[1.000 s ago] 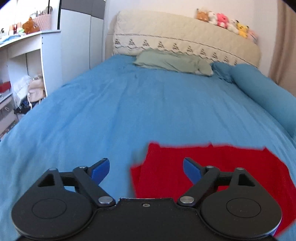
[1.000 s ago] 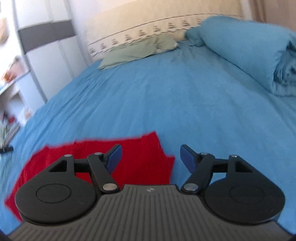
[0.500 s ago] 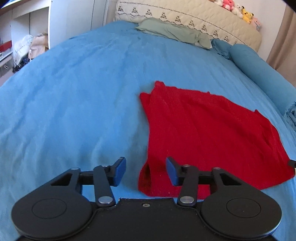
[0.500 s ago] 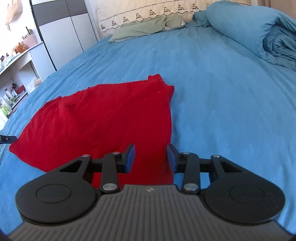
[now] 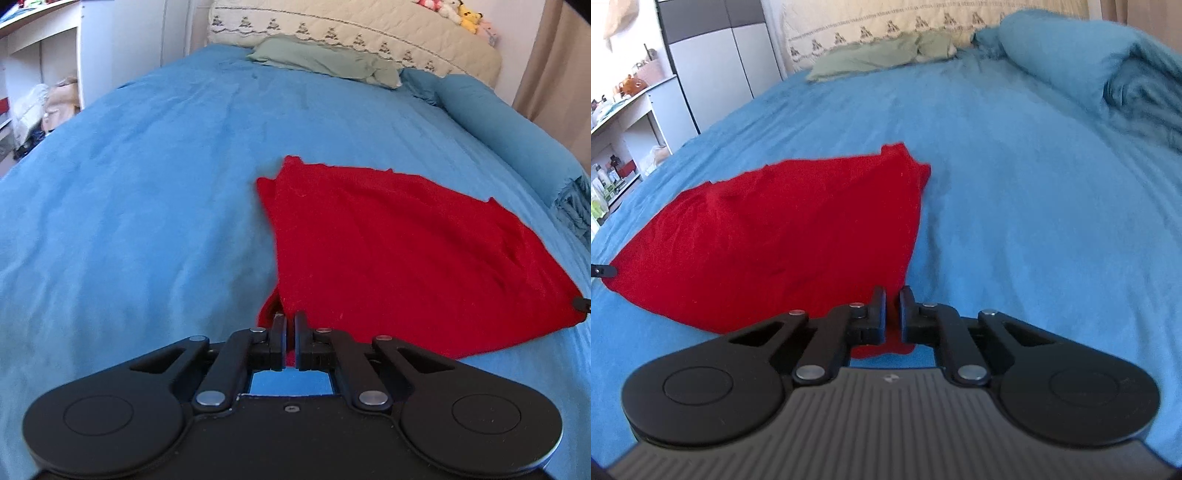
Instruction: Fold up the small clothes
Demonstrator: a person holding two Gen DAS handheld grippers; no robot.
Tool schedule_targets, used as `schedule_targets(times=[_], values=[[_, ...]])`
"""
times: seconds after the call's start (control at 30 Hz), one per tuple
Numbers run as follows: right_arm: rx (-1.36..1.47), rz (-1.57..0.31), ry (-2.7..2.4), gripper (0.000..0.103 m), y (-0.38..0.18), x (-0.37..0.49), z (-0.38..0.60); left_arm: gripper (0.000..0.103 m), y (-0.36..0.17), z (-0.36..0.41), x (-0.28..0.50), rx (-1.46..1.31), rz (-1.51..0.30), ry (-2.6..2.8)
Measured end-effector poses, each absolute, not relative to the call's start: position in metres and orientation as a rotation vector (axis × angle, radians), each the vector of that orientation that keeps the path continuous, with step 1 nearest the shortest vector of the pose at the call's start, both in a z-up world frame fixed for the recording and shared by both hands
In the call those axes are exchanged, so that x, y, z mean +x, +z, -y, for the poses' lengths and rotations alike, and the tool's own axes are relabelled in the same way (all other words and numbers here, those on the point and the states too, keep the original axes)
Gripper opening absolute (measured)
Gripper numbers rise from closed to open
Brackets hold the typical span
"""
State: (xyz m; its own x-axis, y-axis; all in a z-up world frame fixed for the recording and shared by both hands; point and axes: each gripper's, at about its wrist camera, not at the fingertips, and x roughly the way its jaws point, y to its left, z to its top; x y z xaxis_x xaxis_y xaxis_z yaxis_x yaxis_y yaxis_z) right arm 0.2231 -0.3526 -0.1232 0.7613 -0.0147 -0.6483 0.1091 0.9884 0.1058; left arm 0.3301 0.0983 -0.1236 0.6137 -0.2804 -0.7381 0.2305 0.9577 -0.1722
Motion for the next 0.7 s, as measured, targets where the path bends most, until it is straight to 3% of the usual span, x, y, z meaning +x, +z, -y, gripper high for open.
schedule_targets(times=[0.27, 0.3, 0.37, 0.4, 0.43, 0.47, 0.5, 0.7], values=[[0.196, -0.756, -0.085, 0.022, -0.151, 0.214, 0.366, 0.004, -0.147, -0.110, 0.322, -0.125, -0.897, -0.247], [0.200, -0.754, -0.085, 0.023, -0.151, 0.214, 0.366, 0.012, -0.143, -0.109, 0.323, -0.125, -0.892, -0.239], [0.194, -0.745, -0.073, 0.027, -0.146, 0.214, 0.365, 0.042, -0.131, -0.105, 0.323, -0.102, -0.860, -0.220], [0.181, -0.726, -0.070, 0.039, -0.140, 0.213, 0.362, 0.070, -0.121, -0.101, 0.323, -0.075, -0.821, -0.213], [0.163, -0.706, -0.064, 0.049, -0.134, 0.214, 0.359, 0.083, -0.111, -0.096, 0.323, -0.054, -0.767, -0.220], [0.137, -0.669, -0.054, 0.065, -0.125, 0.215, 0.355, 0.087, -0.102, -0.091, 0.323, -0.033, -0.716, -0.238], [0.112, -0.626, -0.047, 0.070, -0.118, 0.216, 0.349, 0.090, -0.093, -0.083, 0.326, -0.013, -0.681, -0.256], [0.071, -0.578, 0.073, 0.074, -0.099, 0.289, 0.309, 0.091, -0.086, -0.019, 0.393, -0.061, -0.703, -0.430]])
